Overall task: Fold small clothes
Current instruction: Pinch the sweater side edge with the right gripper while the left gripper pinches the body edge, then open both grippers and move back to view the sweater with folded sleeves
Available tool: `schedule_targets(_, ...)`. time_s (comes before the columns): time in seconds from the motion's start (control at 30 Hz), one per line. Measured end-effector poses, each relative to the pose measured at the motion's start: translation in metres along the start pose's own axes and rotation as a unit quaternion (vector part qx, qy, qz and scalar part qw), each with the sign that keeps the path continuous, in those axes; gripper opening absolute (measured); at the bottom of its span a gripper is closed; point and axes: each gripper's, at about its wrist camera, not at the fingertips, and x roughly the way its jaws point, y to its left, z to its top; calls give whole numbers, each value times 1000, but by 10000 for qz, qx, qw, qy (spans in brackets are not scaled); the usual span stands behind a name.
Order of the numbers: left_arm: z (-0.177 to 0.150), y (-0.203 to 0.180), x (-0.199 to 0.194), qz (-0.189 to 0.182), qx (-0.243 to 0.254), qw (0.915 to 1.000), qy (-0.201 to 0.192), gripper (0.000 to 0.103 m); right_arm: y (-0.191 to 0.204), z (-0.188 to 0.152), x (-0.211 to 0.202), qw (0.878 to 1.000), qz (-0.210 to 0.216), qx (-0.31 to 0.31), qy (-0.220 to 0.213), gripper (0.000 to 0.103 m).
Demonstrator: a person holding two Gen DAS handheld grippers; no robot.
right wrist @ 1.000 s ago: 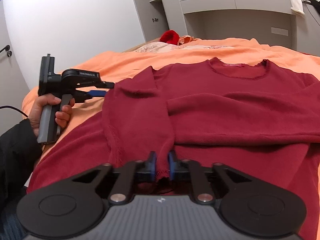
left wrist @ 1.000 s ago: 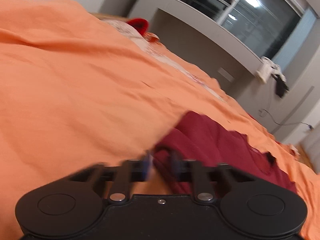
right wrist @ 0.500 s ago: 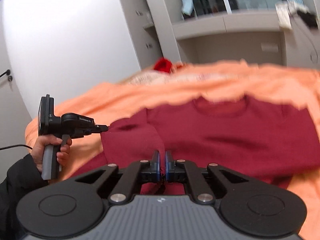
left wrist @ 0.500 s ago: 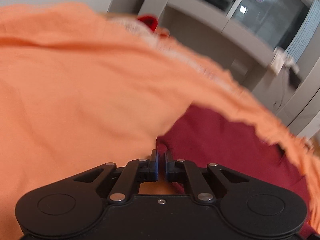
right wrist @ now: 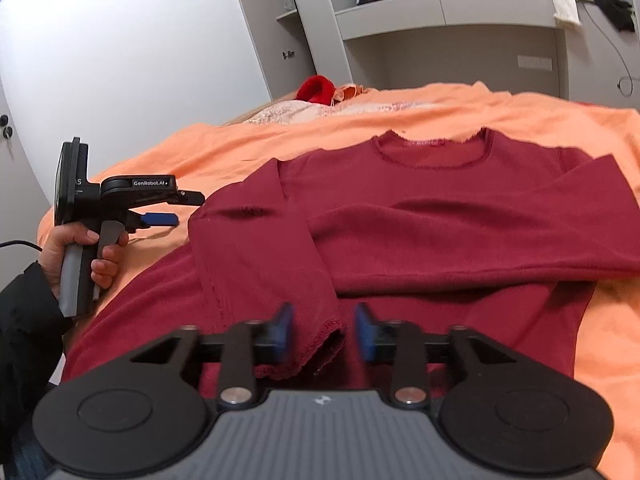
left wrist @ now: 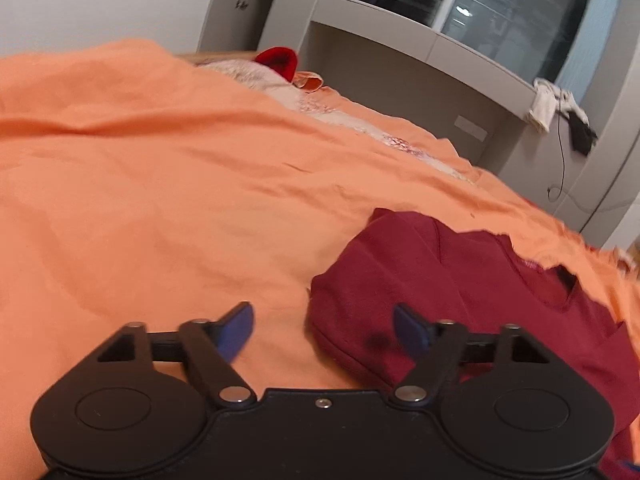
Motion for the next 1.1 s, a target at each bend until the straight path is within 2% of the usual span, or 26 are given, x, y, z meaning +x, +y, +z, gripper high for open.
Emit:
schedule_targets(0.07,-4,-7,3,89,239,9996,97,84,4,-1,2,9999,-52,-135,-13,56)
schedule_targets(0.13,-9,-14,9,226,500,9982,226,86,11,-2,6,9992,-215,-350,2,67)
schedule_targets(0.2,-14,-19,13,426,767,9957,309,89,16,-7,7,9974,-424,-580,24,72)
schedule_targets(0.4,-21,-23,-3,584,1097,9921,181,93,22,-25,-1,9934,-793,-825,-1,87)
schedule_targets(0.47,-25,-24,-16,562,1176,9914,63,94,23,-31,-10,9930,-849,-819,-96,93)
schedule_targets(0.6,-39,-33,-51,572,1432,9871,-423,102,26,-44,-27,9898,-980,-995,-281,103)
schedule_targets(0.8,-76,-46,-107,503,1788,9772,-1033,102,30,-61,-59,9875,-1085,-879,-736,103)
schedule_targets(0.97,-103,-46,-160,28,1791,9694,-1680,102,35,-81,-92,9797,-1305,-844,-1267,103)
schedule_targets(1.03,-110,-48,-176,-27,1754,9678,-1808,102,37,-89,-105,9739,-1479,-999,-1406,103)
schedule_targets(1.1,-113,-49,-187,-82,1670,9700,-1765,102,40,-96,-118,9690,-1646,-1075,-1499,103)
